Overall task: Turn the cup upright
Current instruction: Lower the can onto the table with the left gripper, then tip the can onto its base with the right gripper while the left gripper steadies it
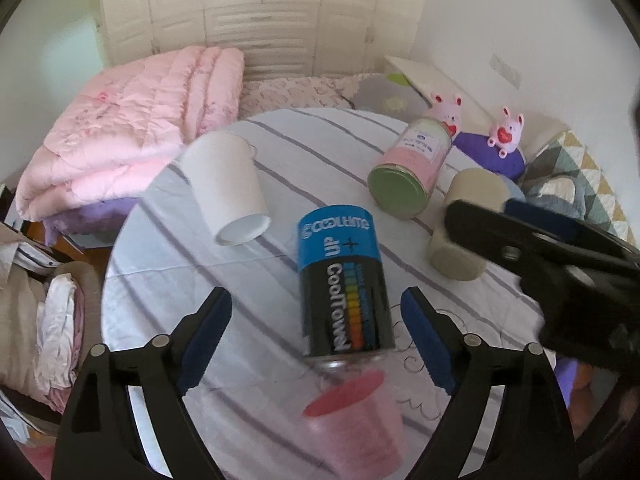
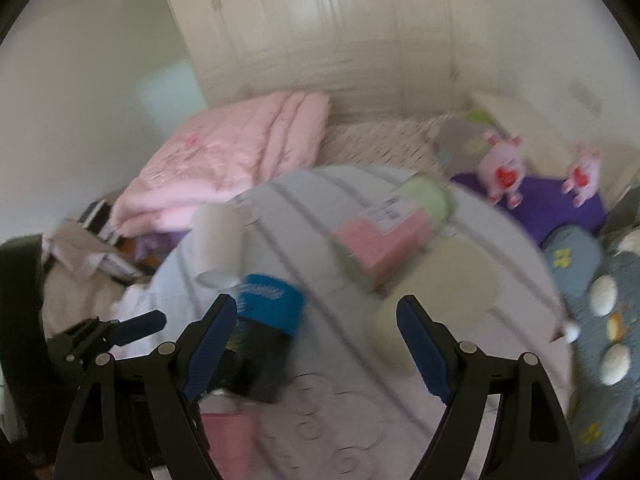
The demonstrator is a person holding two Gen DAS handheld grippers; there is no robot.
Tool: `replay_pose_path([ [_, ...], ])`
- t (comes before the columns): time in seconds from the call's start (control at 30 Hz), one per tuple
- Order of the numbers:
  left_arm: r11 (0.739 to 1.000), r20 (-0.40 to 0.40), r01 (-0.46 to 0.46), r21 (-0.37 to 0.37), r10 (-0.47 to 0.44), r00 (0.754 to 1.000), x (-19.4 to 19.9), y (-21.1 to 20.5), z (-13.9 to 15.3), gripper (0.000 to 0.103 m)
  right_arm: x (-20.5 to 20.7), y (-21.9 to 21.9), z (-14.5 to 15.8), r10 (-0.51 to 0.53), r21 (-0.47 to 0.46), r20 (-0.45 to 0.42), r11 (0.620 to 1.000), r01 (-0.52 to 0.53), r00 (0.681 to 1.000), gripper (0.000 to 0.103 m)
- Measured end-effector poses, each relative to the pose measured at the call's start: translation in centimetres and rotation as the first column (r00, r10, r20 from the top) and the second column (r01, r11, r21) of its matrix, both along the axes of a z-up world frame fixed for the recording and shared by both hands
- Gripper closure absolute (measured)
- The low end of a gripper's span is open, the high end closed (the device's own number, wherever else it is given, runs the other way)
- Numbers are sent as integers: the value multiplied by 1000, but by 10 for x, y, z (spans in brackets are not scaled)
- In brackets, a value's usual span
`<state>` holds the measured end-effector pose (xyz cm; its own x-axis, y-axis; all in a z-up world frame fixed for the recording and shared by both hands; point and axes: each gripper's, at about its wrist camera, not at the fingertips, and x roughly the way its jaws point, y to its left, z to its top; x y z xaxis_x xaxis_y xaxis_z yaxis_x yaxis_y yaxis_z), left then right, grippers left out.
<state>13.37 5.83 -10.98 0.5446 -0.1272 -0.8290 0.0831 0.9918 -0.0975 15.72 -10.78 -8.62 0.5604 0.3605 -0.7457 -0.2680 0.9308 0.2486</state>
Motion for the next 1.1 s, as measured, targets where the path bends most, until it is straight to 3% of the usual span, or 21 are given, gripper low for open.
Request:
replay_pose_path([
  [0.2,999,3,-29,16,29,1000,-11,18,-2,14,17,25,-22,18,62,-184,998,-6,983,20],
  [0.53,1000,-54,1,-20,-3,999,0,27,-21,14,34,52,-49,27,15,-261,1000,-24,965,20],
  [0.77,998,-86,44,-41,-47,995,10,20,-35,13,55,58,-74,31,3,-357,999,-32,934,20],
  [1.0,996,-83,54,-73,-60,995,15,22,-38,8,69,64,-95,111,102,-404,992,-75,908,20],
  [1.03,996,-84,53,-76,-59,995,16,22,-38,8,70,63,-95,122,120,-398,990,-80,909,21],
  [1.07,995,-86,52,-81,-59,995,16,23,-39,8,69,61,-94,128,128,-387,988,-84,913,32],
  [1.1,995,-85,51,-86,-58,995,17,24,-38,8,69,60,-92,137,131,-372,987,-94,918,34],
])
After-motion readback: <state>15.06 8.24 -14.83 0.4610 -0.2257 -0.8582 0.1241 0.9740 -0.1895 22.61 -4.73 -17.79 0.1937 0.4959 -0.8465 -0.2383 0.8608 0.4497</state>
